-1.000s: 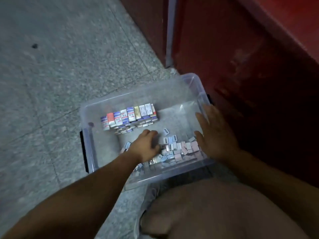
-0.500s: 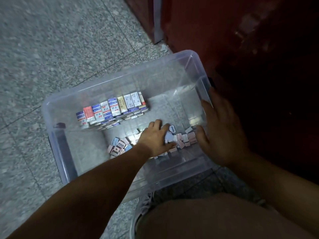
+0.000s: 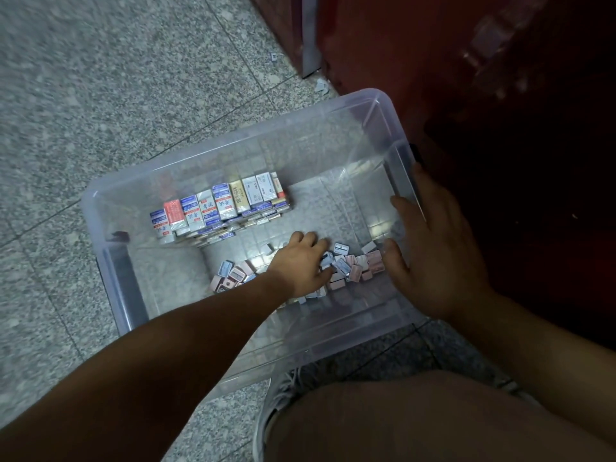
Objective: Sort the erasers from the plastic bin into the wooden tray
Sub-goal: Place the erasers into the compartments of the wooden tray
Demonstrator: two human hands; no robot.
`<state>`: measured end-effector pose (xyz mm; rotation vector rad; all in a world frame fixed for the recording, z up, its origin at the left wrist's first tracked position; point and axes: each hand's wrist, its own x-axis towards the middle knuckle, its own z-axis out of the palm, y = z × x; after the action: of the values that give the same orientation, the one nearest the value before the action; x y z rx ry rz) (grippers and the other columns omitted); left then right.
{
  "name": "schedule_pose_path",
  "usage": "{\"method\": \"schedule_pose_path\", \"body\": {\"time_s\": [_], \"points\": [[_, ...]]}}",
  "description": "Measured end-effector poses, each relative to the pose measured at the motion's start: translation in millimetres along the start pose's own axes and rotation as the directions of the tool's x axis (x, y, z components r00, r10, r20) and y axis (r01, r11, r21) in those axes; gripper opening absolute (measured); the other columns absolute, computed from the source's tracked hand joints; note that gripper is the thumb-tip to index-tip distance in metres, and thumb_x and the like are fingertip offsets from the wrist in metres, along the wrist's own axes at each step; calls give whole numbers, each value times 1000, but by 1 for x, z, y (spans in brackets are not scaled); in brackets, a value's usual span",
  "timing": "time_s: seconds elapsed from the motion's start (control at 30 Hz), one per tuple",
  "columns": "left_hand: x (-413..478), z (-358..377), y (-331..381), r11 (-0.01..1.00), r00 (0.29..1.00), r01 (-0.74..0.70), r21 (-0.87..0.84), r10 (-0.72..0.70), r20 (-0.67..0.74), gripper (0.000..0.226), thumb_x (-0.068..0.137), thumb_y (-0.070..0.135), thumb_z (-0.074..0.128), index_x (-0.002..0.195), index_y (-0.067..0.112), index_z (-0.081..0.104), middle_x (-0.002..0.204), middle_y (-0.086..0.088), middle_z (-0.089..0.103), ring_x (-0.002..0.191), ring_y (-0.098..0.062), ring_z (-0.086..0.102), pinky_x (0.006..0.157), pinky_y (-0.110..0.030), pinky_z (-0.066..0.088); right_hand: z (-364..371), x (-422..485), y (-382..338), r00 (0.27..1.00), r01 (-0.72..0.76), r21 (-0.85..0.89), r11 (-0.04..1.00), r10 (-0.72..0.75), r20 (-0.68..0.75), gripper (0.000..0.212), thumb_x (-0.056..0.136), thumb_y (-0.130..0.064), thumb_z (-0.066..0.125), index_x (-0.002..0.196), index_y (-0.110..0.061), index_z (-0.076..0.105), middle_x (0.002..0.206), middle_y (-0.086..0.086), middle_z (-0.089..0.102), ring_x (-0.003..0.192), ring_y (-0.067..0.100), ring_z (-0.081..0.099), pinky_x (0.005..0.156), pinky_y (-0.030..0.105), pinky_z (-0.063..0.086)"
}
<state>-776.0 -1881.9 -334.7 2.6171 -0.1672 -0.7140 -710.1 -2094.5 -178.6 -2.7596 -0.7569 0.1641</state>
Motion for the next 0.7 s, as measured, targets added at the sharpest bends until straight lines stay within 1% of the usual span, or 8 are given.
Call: {"method": "schedule_pose_path", "body": {"time_s": [0.1,0.2,0.27,0.33,0.4,0.5,0.6,0.7], "points": [[-5,4,1,1000,999,-22,0,22,-28,57,95,44,51,146,22,44,138,-9,49,124,-31,41,91,-44,51,1,0,1,1000,5,8,1000,-5,-10,58,84,-29,59,137,-5,53,163,21,25,142,39,29,108,50,37],[-7,6,3,997,997,-70,11,70,-39,55,93,41,47,144,23,49,137,-10,50,119,-31,47,95,-41,47,2,0,2,1000,11,17,1000,-10,-13,57,84,-28,59,136,-5,54,163,21,25,141,41,32,107,51,38],[-9,10,7,990,990,-139,-35,140,0,52,91,42,45,137,22,54,133,-9,51,114,-30,52,93,-40,47,2,0,2,1000,14,15,1000,-13,-14,57,84,-28,59,135,-4,54,163,22,25,140,43,33,106,52,39],[-14,15,12,981,985,-164,-104,168,33,50,90,46,39,128,21,58,126,-6,50,110,-27,52,89,-39,49,2,0,2,1000,12,19,1000,-12,-8,56,83,-27,59,135,-5,55,163,21,24,140,43,34,106,52,40],[-14,16,12,979,988,-145,-147,151,29,46,90,49,39,121,22,60,119,-2,50,107,-24,52,86,-38,50,2,0,2,1000,11,27,1000,-11,-6,55,83,-26,60,133,-5,56,164,21,24,140,43,35,105,52,41],[-10,12,11,969,987,-122,-217,141,76,36,90,49,49,114,25,61,111,0,57,102,-22,56,85,-34,50,3,-1,3,1000,2,30,1000,-1,-9,53,83,-27,59,131,-6,58,164,20,23,140,42,34,105,51,41],[-12,11,16,933,976,-95,-346,156,152,31,94,42,51,113,21,65,107,-3,63,91,-13,56,85,-29,46,3,-1,3,1000,-2,30,1000,2,6,51,82,-26,61,129,-6,59,164,19,23,140,42,35,106,51,41],[-16,15,18,915,984,-46,-400,110,138,22,99,32,55,111,19,68,104,2,65,84,-5,50,79,-25,41,3,0,4,1000,-2,22,1000,1,15,48,81,-22,66,126,-6,60,164,19,23,139,42,36,104,50,42]]}}
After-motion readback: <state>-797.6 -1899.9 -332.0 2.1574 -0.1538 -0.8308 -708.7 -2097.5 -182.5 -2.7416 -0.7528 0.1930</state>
